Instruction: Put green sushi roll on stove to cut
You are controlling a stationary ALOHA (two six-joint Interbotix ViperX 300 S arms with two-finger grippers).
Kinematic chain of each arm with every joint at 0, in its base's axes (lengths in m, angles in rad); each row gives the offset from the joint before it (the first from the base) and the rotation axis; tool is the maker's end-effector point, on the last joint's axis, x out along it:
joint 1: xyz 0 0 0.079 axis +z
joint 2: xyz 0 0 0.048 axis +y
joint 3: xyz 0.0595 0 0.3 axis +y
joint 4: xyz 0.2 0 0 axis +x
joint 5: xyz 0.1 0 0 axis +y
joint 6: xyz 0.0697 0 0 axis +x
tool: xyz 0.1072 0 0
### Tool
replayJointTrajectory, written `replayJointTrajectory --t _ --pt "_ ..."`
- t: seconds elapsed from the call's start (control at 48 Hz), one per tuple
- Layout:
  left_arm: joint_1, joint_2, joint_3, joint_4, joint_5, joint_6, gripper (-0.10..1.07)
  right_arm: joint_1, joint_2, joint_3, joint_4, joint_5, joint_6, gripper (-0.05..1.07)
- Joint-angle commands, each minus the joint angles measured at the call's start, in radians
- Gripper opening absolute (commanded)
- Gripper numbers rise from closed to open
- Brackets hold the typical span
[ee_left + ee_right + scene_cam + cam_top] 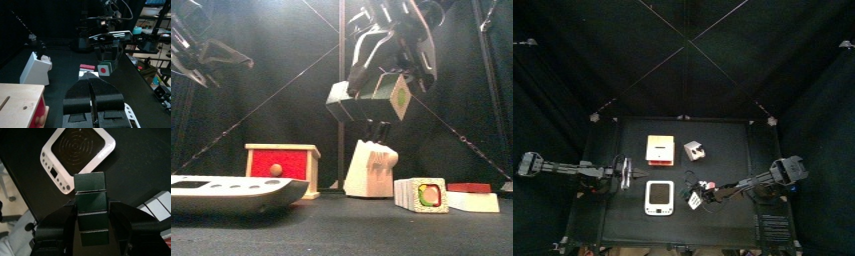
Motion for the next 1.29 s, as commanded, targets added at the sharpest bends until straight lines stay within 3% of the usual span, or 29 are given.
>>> replayJointTrajectory --t 0.0,0.208,0.479,0.688,0.938,1.271 --pt "0.008 -0.012 -0.005 -0.014 -0.008 -0.002 -0.02 -0.025 0.009 -0.048 0.032 -0.003 0.061 0.56" --pt "0.021 -0.025 0.0 -0.028 -0.008 0.003 -0.02 -0.031 0.064 -0.115 -0.035 0.055 0.31 0.56" --pt "0.029 -0.025 0.002 -0.028 -0.003 0.003 -0.02 0.021 0.155 -0.238 -0.278 0.282 0.724 0.57" --pt "0.037 -0.023 0.003 -0.026 0.0 0.003 -0.02 0.054 0.221 -0.264 -0.393 0.293 0.986 0.57" --pt "0.046 -0.025 0.005 -0.028 0.002 0.003 -0.02 0.055 0.287 -0.29 -0.446 0.235 1.104 0.57" --pt "0.046 -0.023 0.008 -0.029 0.002 0.002 -0.02 0.049 0.348 -0.36 -0.445 0.236 1.111 0.57"
